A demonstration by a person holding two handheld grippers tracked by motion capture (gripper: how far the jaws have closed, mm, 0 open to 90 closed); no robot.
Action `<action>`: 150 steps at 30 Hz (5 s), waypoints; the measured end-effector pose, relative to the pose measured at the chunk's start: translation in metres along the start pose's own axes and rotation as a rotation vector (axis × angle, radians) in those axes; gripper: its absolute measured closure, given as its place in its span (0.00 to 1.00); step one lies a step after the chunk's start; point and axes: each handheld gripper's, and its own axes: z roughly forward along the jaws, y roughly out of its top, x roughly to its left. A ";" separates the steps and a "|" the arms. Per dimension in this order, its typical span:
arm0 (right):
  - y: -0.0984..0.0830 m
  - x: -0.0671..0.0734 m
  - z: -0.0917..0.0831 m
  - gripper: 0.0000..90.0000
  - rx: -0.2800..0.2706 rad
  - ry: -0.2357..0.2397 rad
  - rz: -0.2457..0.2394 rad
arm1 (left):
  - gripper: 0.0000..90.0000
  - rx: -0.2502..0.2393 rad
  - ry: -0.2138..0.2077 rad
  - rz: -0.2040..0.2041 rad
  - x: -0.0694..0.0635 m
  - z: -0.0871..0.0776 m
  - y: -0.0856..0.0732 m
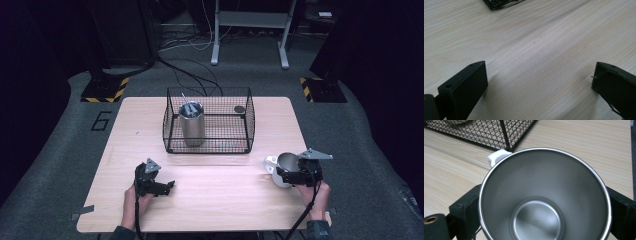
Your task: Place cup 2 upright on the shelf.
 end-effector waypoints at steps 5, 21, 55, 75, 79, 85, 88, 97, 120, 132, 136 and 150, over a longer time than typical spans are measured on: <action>0.002 0.002 -0.003 0.07 -0.007 0.001 -0.008 | 0.00 -0.001 -0.002 -0.007 0.000 0.000 0.000; 0.015 0.015 -0.009 0.07 -0.016 0.020 -0.051 | 0.00 0.000 -0.001 -0.004 0.000 0.000 0.000; 0.049 0.047 -0.005 0.07 -0.028 0.114 -0.117 | 0.00 0.000 0.001 -0.007 0.000 0.000 0.000; 0.076 0.070 0.002 0.07 -0.027 0.166 -0.170 | 0.00 0.001 0.001 -0.002 0.000 0.000 0.000; 0.079 0.073 0.002 0.07 -0.025 0.171 -0.181 | 0.00 0.000 0.000 -0.005 0.000 0.000 0.000; 0.086 0.079 0.002 0.07 -0.033 0.182 -0.189 | 0.00 0.001 0.001 -0.002 0.000 0.000 0.000; 0.093 0.083 0.001 0.07 -0.044 0.189 -0.191 | 0.00 0.000 0.002 -0.002 0.000 0.000 0.000; 0.108 0.090 0.001 0.07 -0.047 0.208 -0.209 | 0.00 0.001 0.002 0.000 0.000 0.000 0.000; 0.158 0.109 0.008 0.07 -0.072 0.252 -0.267 | 0.00 0.001 0.002 -0.002 0.000 0.000 0.000; 0.178 0.116 0.024 0.07 -0.049 0.256 -0.280 | 0.00 0.001 0.001 -0.001 0.000 0.000 0.000; 0.185 0.117 0.030 0.07 -0.050 0.255 -0.272 | 0.00 0.000 0.001 -0.002 0.000 0.000 0.000; 0.201 0.114 0.046 0.07 -0.038 0.236 -0.283 | 0.00 0.002 0.000 0.011 0.001 0.000 0.000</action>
